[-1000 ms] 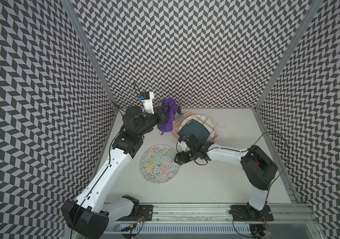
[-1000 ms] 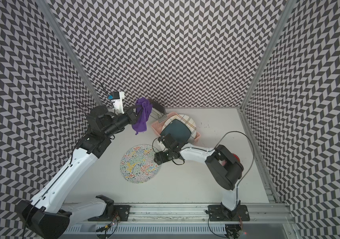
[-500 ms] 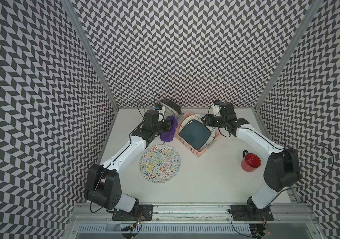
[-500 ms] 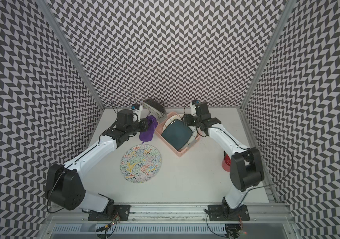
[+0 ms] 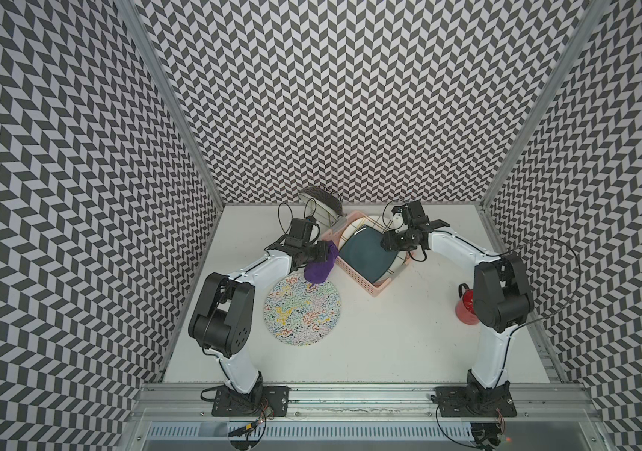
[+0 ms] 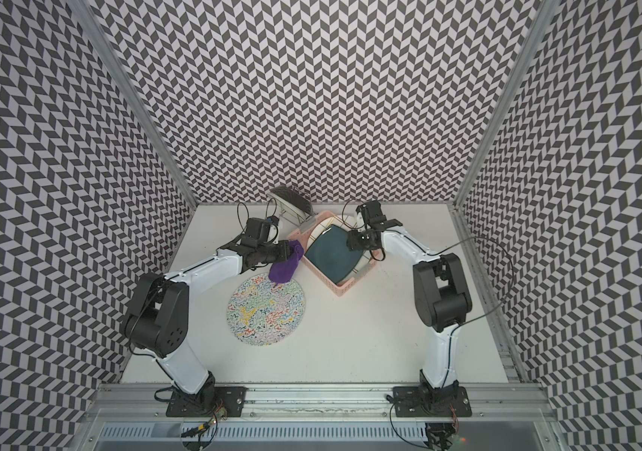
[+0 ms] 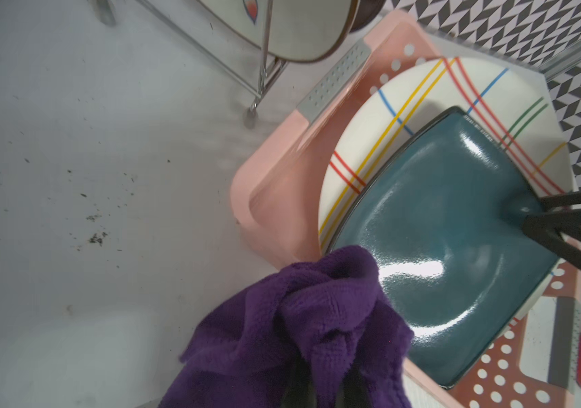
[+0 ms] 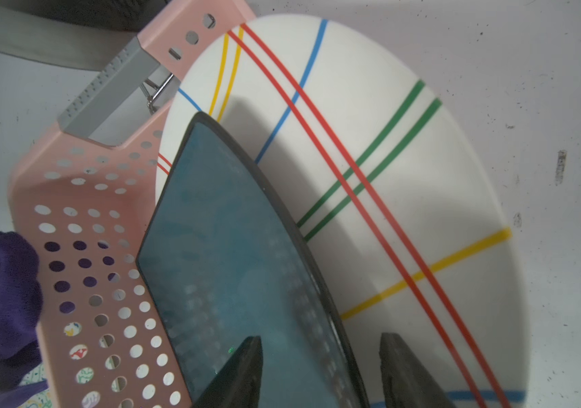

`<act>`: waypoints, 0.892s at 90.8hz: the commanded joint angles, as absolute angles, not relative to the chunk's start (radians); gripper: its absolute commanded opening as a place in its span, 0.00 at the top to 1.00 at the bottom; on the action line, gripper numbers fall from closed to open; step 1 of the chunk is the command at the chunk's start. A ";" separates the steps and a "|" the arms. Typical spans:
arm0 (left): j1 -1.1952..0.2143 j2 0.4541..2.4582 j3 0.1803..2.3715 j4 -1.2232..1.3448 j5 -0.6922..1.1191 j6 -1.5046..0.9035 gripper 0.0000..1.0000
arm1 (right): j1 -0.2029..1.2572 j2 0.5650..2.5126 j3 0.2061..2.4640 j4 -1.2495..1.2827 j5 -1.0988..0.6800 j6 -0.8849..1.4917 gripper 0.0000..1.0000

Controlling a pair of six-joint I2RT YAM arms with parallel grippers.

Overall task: Wipe the wet plate dry
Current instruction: Pick up the plate from the bin.

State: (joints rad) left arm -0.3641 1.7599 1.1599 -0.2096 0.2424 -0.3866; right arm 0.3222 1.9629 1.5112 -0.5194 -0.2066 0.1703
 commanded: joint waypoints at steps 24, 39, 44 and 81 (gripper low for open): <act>-0.379 1.864 1.114 -0.096 0.415 -0.405 1.00 | 0.319 1.930 1.400 -0.395 -0.721 0.202 0.59; -0.398 1.896 1.114 -0.080 0.446 -0.405 1.00 | 0.331 1.943 1.310 -0.246 -0.784 0.303 0.56; -0.399 1.894 1.117 -0.081 0.449 -0.427 1.00 | 0.332 1.957 1.308 -0.242 -0.763 0.317 0.58; -0.285 1.617 1.103 -0.119 0.445 -0.467 1.00 | 0.328 1.816 1.380 -0.286 -0.654 0.332 0.97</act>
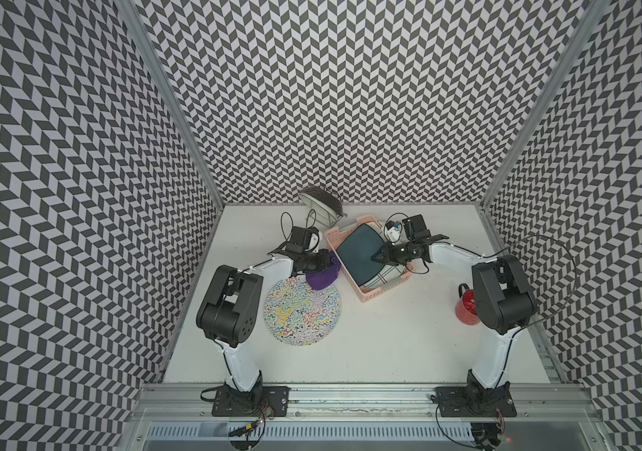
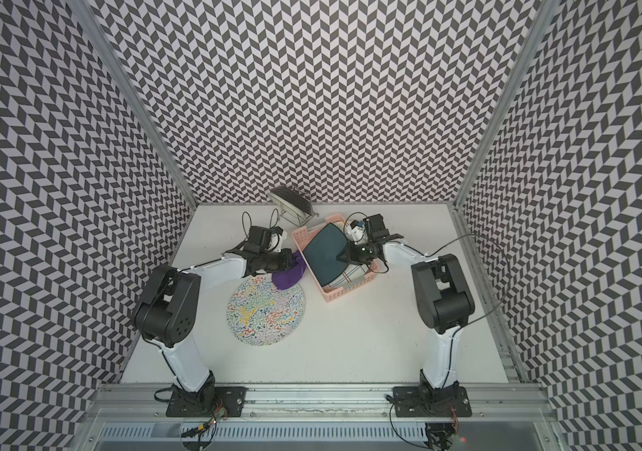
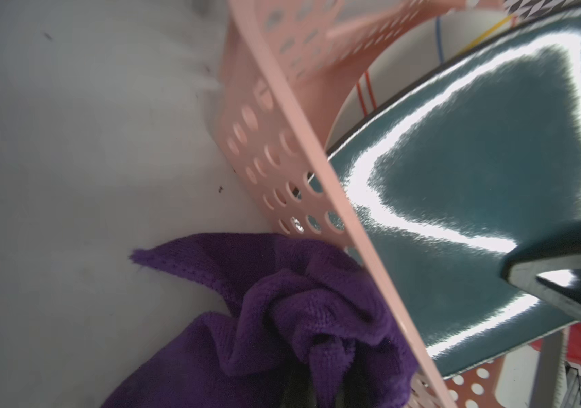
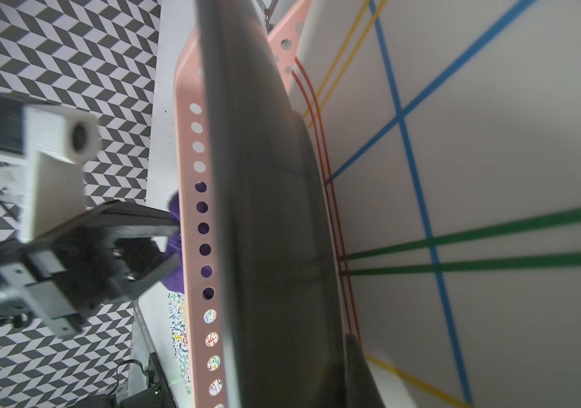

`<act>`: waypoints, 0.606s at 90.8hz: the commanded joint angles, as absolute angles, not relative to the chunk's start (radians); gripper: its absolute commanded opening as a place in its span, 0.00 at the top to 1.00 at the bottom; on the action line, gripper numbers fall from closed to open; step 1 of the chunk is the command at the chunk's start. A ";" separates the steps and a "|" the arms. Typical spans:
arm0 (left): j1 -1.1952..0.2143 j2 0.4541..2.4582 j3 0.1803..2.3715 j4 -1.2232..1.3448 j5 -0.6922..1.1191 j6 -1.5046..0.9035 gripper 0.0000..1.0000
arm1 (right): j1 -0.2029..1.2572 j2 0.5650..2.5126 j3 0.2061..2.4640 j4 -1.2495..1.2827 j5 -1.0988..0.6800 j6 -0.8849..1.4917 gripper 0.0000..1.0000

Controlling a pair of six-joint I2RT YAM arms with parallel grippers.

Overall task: Wipe the wet plate dry
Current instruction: Pick up the plate from the bin, then wipe the plate with towel.

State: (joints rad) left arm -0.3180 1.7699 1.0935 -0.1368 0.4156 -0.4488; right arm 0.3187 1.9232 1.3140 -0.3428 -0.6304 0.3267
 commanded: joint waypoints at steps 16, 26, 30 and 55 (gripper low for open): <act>-0.307 1.468 1.129 -0.107 0.467 -0.478 1.00 | 0.328 1.703 1.380 -0.207 -0.703 0.426 1.00; -0.347 1.459 1.177 -0.132 0.423 -0.442 1.00 | 0.337 1.612 1.326 -0.055 -0.754 0.555 1.00; -0.368 1.472 1.201 -0.153 0.395 -0.419 1.00 | 0.346 1.582 1.289 0.024 -0.772 0.632 1.00; -0.536 1.562 1.305 -0.212 0.364 -0.343 1.00 | 0.400 1.498 1.201 0.431 -0.752 1.026 1.00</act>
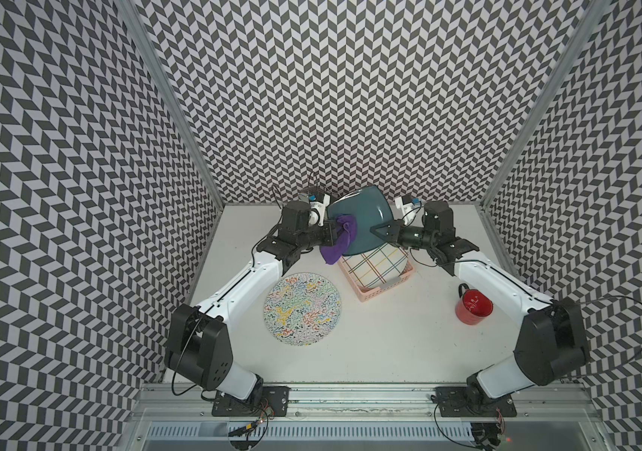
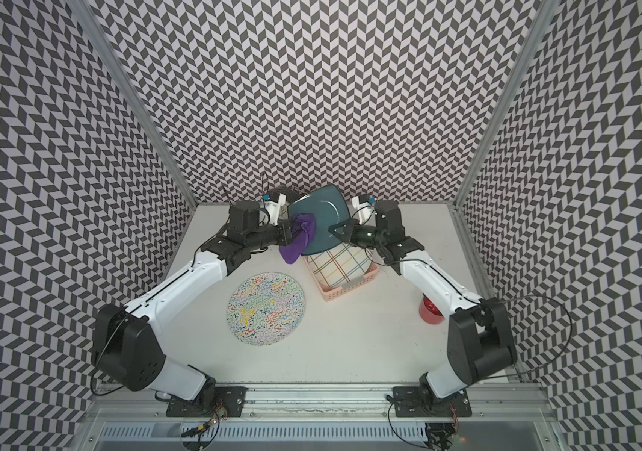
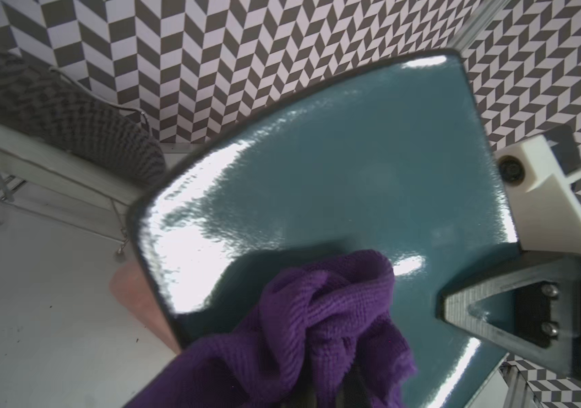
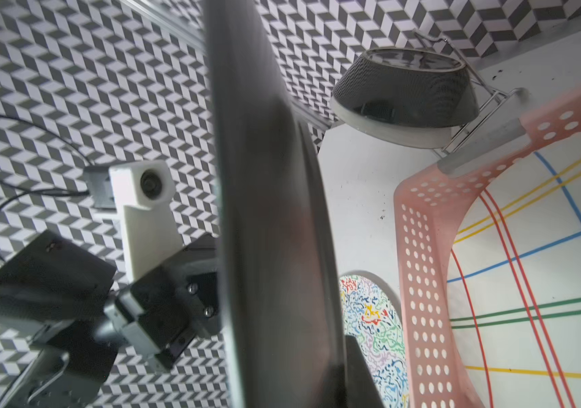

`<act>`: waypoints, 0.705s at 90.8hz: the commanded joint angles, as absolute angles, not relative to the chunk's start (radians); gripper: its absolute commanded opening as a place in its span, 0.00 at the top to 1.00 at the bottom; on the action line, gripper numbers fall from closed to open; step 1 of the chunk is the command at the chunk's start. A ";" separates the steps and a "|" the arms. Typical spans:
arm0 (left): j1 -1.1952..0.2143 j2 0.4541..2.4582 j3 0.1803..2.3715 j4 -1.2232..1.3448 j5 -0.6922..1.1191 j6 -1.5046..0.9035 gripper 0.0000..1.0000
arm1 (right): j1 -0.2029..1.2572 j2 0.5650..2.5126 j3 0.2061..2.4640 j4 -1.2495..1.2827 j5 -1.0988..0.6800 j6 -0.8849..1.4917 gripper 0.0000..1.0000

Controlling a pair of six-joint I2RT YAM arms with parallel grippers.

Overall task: Wipe the wet plate dry
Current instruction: Wipe the plate with towel.

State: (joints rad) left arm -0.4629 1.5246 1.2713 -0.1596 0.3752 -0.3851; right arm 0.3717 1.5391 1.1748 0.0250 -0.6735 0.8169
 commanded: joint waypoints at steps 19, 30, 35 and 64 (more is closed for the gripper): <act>-0.675 1.617 1.371 -0.225 0.411 -0.312 1.00 | 0.408 1.505 1.235 0.651 -0.733 1.221 1.00; -0.581 1.592 1.324 -0.185 0.401 -0.415 1.00 | 0.402 1.490 1.247 0.734 -0.723 1.293 1.00; -0.500 1.576 1.310 -0.175 0.404 -0.456 1.00 | 0.405 1.477 1.257 0.714 -0.739 1.268 1.00; -0.360 1.584 1.471 -0.281 0.326 -0.340 1.00 | 0.573 1.391 1.246 0.428 -0.780 0.872 1.00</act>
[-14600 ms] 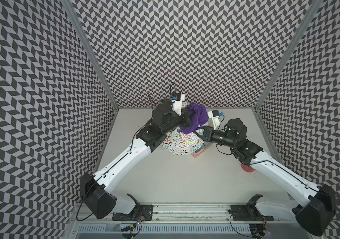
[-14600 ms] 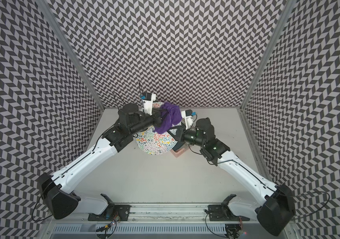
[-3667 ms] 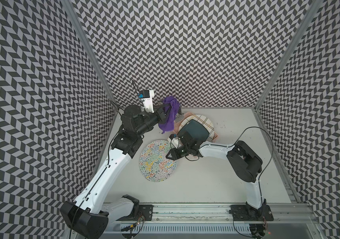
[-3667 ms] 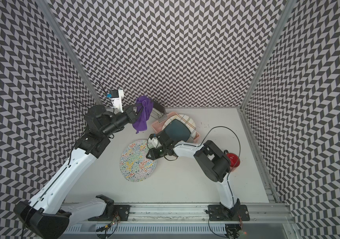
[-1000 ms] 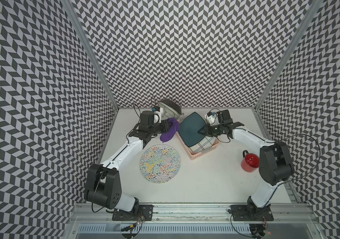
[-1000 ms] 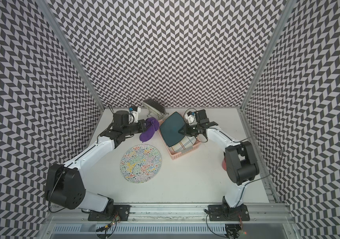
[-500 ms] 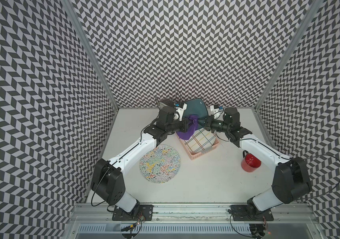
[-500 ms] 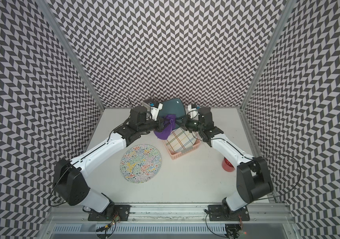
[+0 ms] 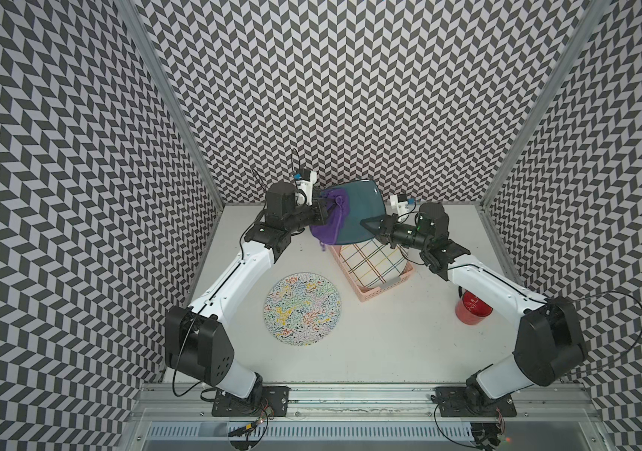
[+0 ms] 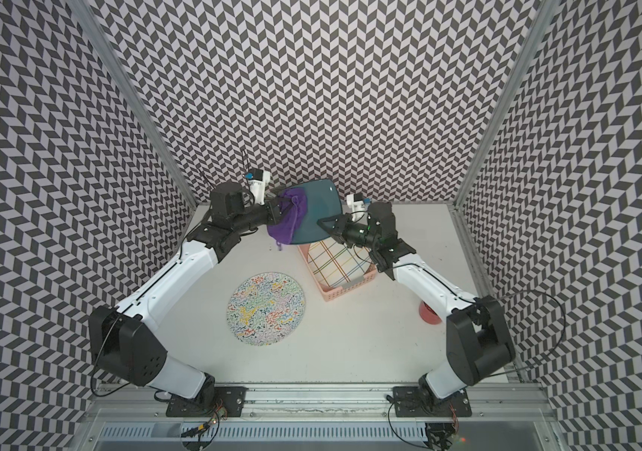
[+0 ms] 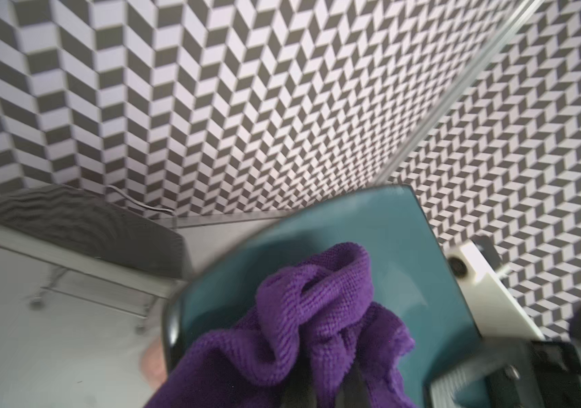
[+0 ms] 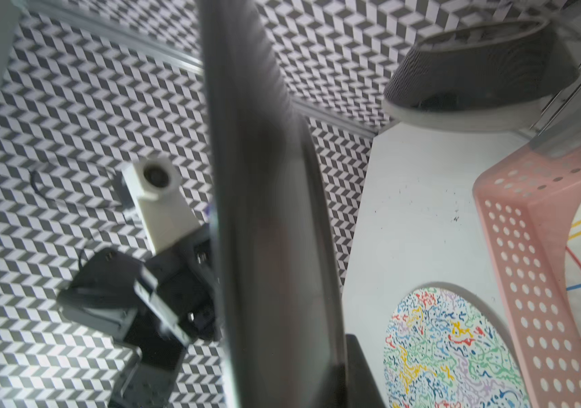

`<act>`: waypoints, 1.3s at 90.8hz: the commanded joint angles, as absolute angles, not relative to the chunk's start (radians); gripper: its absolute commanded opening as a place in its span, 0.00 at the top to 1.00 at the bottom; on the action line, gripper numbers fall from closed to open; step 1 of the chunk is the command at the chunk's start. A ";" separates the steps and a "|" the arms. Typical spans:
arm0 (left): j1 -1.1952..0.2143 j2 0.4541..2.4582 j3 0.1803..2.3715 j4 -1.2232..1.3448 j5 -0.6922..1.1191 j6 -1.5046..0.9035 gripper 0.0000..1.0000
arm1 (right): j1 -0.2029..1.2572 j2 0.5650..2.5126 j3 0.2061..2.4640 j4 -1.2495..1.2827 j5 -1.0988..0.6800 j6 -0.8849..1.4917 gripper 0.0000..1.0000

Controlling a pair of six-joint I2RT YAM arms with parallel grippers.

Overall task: Wipe the wet plate dry
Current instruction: Wipe the plate with towel.

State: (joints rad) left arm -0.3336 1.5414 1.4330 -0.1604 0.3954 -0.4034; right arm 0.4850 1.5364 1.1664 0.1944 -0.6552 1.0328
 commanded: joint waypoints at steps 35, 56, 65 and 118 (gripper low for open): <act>-0.344 1.556 1.394 -0.180 0.395 -0.356 1.00 | 0.570 1.385 1.255 0.454 -0.755 0.856 1.00; -0.576 1.583 1.452 -0.238 0.327 -0.186 1.00 | 0.584 1.418 1.336 0.382 -0.748 0.794 1.00; -0.490 1.555 1.421 -0.195 0.325 -0.284 1.00 | 0.520 1.408 1.318 0.485 -0.736 0.900 1.00; -0.304 1.622 1.562 -0.226 0.393 -0.503 1.00 | 0.520 1.461 1.496 0.374 -0.784 0.790 1.00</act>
